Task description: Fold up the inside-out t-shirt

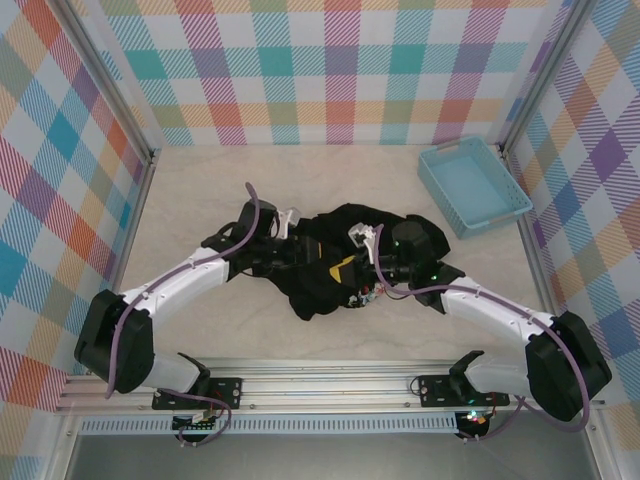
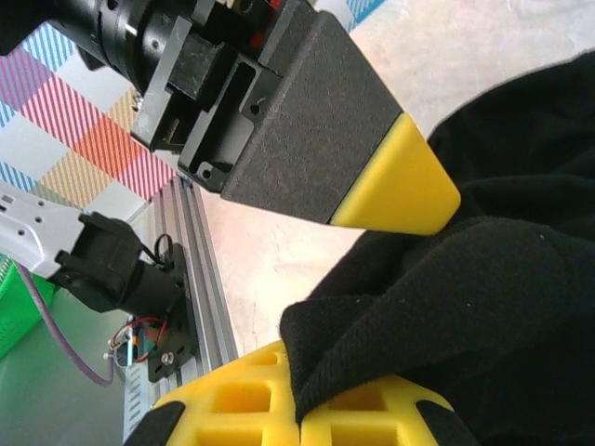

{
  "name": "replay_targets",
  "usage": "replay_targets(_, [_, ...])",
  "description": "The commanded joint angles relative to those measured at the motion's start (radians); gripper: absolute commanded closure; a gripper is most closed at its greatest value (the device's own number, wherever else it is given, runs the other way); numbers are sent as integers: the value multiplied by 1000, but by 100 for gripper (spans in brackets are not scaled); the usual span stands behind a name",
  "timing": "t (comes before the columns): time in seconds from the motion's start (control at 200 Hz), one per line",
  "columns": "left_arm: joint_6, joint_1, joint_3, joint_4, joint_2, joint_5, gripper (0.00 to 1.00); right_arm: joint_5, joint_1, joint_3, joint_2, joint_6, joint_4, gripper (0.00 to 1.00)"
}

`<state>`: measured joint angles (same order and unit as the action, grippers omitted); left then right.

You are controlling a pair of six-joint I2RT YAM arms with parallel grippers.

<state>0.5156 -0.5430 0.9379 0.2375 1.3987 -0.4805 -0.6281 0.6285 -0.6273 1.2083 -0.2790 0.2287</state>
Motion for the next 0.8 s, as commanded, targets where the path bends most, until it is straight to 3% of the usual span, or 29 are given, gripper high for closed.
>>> replay_targets(0.0, [8,-26,-26,62,-41,152,46,19,-2,43,-27,-18,54,100])
replay_targets(0.11, [33,-34,-78,68,-75,235,39,25,1,73,-32,-27,43,100])
replay_targets(0.285, [100,-45,-98,-78,14,101,35,34,5,90,-32,-38,65,100])
replay_targets(0.385, [136,-48,-90,-181,54,24,49,43,8,100,-38,-40,62,100])
replay_targets(0.46, [140,-48,-89,-261,61,-26,75,63,8,120,-55,-44,46,100])
replay_targets(0.505, [123,-43,-98,-326,48,-71,91,107,8,116,-69,-45,-11,90])
replay_targets(0.535, [110,-39,-125,-392,23,-109,100,211,8,89,-81,-56,-100,80])
replay_targets(0.59, [98,-33,-208,-560,-65,-138,100,525,-2,-26,-99,-138,-416,64])
replay_targets(0.62, [77,-32,-244,-604,-124,-139,100,592,-32,-84,-105,-166,-544,59])
replay_targets(0.665, [24,-34,-283,-627,-199,-137,100,528,-63,-113,-143,-132,-566,54])
replay_targets(0.74, [-57,-34,-322,-642,-272,-142,100,268,-63,-71,-219,-41,-376,43])
replay_targets(0.795, [-104,-34,-329,-651,-290,-184,100,155,-62,-90,-220,4,-336,35])
